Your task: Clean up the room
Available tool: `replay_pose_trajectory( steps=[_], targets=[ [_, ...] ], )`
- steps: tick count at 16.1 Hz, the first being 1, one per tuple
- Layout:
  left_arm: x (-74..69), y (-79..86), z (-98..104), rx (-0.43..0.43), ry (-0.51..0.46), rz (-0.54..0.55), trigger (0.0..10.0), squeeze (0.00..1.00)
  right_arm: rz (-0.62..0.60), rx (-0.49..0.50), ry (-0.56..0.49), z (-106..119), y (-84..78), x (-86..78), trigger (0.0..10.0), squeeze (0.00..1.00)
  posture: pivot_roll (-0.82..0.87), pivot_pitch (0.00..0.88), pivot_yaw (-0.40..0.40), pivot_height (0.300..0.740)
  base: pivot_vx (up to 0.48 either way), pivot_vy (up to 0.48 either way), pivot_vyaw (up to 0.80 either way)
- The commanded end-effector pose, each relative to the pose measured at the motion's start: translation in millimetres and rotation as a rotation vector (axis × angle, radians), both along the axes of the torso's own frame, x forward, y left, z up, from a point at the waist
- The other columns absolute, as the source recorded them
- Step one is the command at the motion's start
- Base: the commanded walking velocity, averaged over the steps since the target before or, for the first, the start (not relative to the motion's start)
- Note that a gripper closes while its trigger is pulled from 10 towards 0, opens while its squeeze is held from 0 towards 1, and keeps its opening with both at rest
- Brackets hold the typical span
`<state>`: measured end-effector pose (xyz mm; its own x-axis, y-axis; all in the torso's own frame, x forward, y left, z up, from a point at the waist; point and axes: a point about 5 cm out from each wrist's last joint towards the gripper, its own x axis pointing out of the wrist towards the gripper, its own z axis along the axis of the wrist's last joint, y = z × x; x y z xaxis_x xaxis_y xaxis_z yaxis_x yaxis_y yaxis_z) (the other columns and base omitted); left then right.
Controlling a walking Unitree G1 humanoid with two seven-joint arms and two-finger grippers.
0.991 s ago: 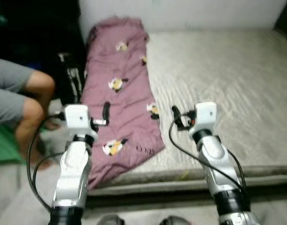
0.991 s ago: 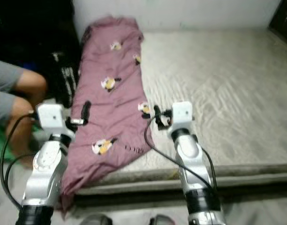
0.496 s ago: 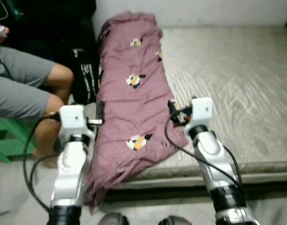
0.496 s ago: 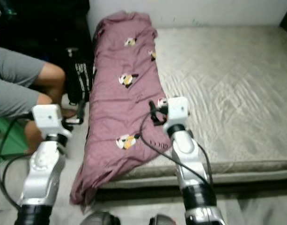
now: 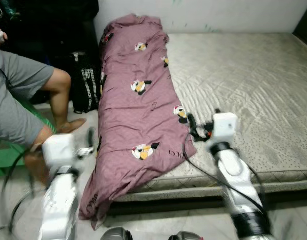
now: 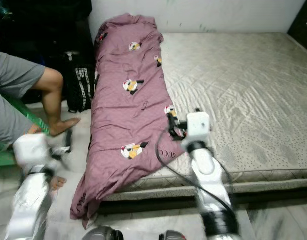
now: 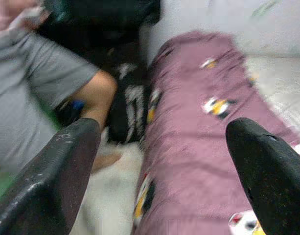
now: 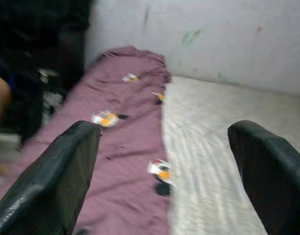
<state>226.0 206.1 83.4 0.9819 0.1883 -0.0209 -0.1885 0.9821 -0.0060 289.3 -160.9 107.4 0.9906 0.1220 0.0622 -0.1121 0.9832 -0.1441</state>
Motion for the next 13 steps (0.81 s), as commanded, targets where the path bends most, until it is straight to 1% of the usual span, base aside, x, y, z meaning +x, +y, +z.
replay_pose_trajectory(
  steps=[1, 4, 5, 9, 11, 13],
  targets=[
    [-4.9, 3.6, 1.8, -0.015, 0.003, 0.018, 10.0, 0.0, 0.01, -0.011, -0.024, 4.0, 1.3, -2.8, 10.0, 0.0, 0.0, 0.066, -0.008, 0.74, 0.0, 0.0, 0.0],
    [-5.4, 4.4, 3.6, 0.017, -0.001, 0.021, 10.0, 0.0, -0.012, 0.021, 0.005, -1.0, -0.5, -6.6, 10.0, 0.0, 0.02, 0.069, -0.011, 0.74, 0.0, 0.0, 0.0],
    [1.8, 1.2, 9.0, 0.032, -0.023, 0.004, 10.0, 0.0, 0.0, 0.035, 0.004, 0.8, 4.3, -3.5, 10.0, 0.0, 0.02, 0.076, -0.011, 0.74, 0.0, 0.0, 0.0],
    [5.0, 0.6, 14.4, 0.028, -0.04, -0.003, 10.0, 0.0, -0.003, 0.031, 0.002, 1.0, 4.3, -3.1, 10.0, 0.0, 0.02, 0.081, -0.008, 0.736, 0.0, 0.0, 0.0],
    [7.4, -0.4, 17.1, 0.064, -0.042, 0.01, 10.0, 0.0, 0.0, 0.027, 0.011, -1.2, 4.7, -6.0, 10.0, 0.0, 0.02, 0.091, -0.011, 0.736, 0.0, 0.0, 0.0],
    [8.0, -0.2, 18.4, 0.065, -0.045, 0.009, 10.0, 0.0, 0.005, 0.035, 0.015, -1.2, 6.4, -5.8, 10.0, 0.0, 0.02, 0.099, -0.006, 0.736, 0.0, 0.0, 0.0]
  ],
)
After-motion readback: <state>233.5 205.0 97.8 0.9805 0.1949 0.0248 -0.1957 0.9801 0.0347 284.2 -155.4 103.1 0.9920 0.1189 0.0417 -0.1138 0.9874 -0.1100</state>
